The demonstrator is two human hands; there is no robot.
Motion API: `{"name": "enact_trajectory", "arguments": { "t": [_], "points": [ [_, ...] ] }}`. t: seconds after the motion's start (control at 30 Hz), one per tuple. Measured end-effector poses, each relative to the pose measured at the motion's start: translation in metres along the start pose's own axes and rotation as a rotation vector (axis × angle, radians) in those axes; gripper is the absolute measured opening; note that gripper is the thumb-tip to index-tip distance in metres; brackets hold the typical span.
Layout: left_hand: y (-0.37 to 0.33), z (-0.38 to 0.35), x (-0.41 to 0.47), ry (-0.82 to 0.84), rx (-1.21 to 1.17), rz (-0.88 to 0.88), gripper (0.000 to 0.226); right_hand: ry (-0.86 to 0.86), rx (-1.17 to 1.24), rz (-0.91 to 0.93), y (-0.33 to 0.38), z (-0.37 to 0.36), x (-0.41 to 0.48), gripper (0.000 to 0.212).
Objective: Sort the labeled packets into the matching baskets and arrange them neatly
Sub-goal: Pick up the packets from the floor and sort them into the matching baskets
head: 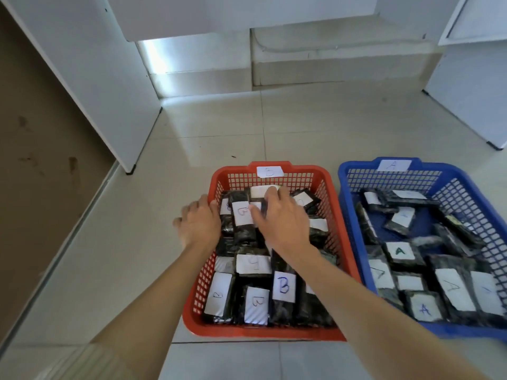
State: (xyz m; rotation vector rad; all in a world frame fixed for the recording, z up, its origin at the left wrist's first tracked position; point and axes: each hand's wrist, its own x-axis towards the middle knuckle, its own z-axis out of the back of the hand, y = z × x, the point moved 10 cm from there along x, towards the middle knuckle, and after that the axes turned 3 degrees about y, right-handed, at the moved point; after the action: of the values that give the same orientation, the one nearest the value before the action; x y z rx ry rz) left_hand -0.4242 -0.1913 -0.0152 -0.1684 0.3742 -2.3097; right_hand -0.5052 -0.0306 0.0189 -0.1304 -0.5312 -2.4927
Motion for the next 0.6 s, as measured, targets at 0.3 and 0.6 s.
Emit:
{"name": "enact_trajectory", "arguments": {
  "t": [0.3, 0.6],
  "points": [
    [-0.207, -0.004, -0.101, -0.037, 0.063, -0.496, 0.039, 0.140, -0.291, -0.201, -0.213, 0.130, -0.079, 0.049],
    [-0.403, -0.070, -0.293, 0.169, -0.242, -1.052, 0.028, 0.258, -0.197, -0.635, -0.420, 0.204, -0.234, 0.043]
  ]
}}
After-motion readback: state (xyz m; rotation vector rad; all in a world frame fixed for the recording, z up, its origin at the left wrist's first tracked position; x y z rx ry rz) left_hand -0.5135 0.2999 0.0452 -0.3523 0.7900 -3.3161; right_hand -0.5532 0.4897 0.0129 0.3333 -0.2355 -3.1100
